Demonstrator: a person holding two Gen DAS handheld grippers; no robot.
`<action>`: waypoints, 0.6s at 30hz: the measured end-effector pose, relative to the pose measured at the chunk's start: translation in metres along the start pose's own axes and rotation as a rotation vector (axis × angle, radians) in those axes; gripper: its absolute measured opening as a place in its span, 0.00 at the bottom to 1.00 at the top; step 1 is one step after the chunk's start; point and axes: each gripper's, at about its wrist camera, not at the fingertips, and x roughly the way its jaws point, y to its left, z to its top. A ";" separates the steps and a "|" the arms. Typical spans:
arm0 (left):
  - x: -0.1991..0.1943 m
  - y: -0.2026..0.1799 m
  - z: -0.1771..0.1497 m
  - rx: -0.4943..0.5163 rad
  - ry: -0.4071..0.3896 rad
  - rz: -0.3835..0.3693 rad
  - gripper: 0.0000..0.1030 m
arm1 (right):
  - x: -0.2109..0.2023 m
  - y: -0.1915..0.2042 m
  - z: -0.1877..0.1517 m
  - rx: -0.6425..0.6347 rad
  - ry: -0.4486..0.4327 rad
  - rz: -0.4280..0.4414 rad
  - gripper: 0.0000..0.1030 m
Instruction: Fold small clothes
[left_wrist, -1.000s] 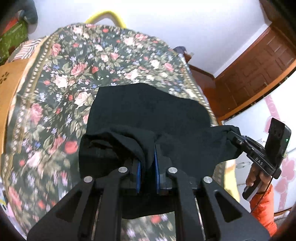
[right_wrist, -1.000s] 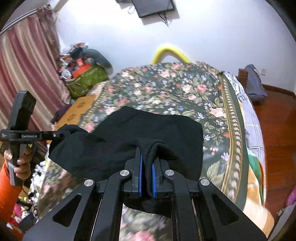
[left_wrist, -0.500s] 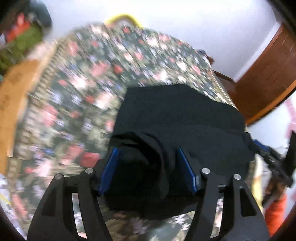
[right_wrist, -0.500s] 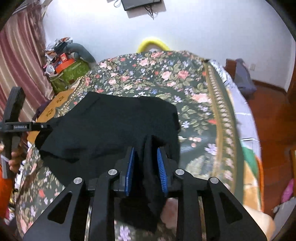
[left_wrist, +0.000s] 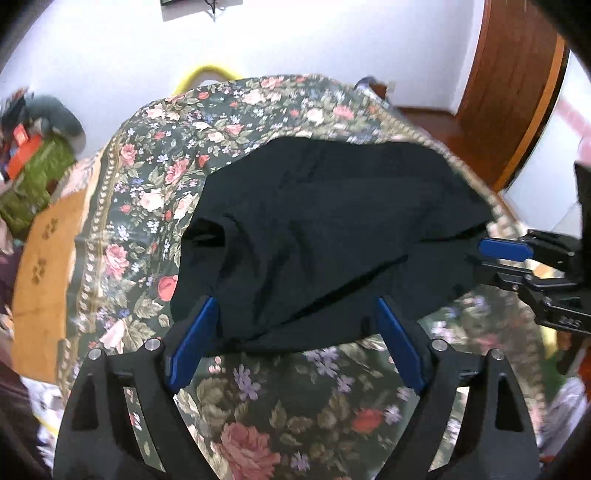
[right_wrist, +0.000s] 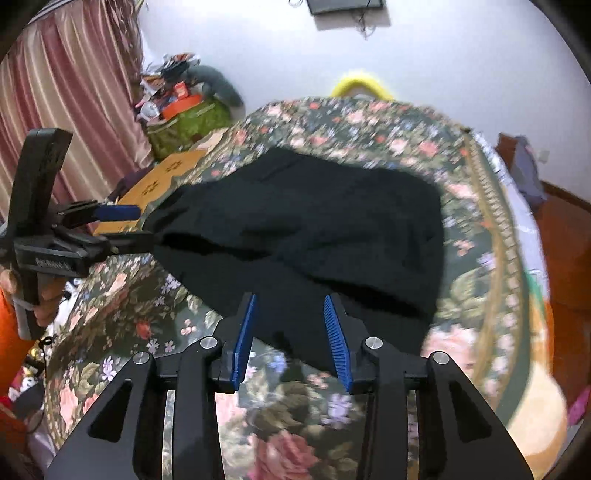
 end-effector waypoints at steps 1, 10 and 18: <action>0.005 -0.001 0.001 0.008 0.003 0.020 0.84 | 0.010 -0.001 0.001 0.008 0.019 -0.004 0.33; 0.061 0.026 0.057 0.030 0.075 0.058 0.87 | 0.043 -0.014 0.047 -0.056 0.025 -0.033 0.33; 0.023 0.102 0.126 -0.244 -0.073 0.117 0.87 | 0.010 -0.055 0.107 0.059 -0.160 -0.164 0.40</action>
